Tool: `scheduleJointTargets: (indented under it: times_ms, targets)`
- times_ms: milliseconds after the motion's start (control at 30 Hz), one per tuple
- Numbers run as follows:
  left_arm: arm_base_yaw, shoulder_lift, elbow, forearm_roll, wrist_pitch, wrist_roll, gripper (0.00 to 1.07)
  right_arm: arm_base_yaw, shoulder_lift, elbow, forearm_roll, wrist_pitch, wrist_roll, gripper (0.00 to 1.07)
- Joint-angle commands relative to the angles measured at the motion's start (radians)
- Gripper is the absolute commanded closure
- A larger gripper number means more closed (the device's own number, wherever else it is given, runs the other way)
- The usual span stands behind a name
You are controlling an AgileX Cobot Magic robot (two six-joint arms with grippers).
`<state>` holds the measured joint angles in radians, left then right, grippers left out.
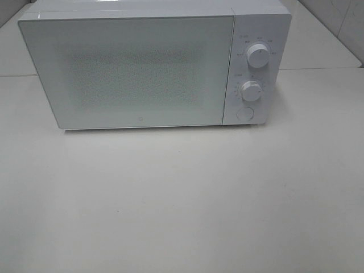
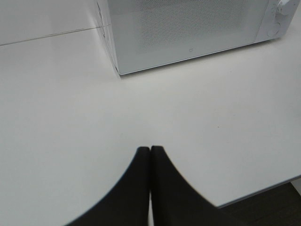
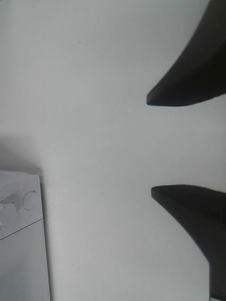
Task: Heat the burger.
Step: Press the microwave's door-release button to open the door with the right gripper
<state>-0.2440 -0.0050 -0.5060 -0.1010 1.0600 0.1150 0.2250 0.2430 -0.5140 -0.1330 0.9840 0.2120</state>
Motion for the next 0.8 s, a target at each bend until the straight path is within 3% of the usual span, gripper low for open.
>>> scheduleJointTargets:
  times_ms: [33, 567, 800]
  targets:
    - [0.004, -0.02, 0.001, 0.003, -0.018, -0.004, 1.06, -0.004, 0.082, -0.014, -0.005, -0.076, -0.028, 0.59]
    - [0.004, -0.02, 0.001, 0.003, -0.018, -0.004, 1.06, -0.004, 0.493, -0.014, -0.002, -0.484, -0.027, 0.59]
    - [0.004, -0.02, 0.001, 0.003, -0.018, -0.004, 1.06, -0.004, 0.673, -0.014, -0.003, -0.695, -0.026, 0.65]
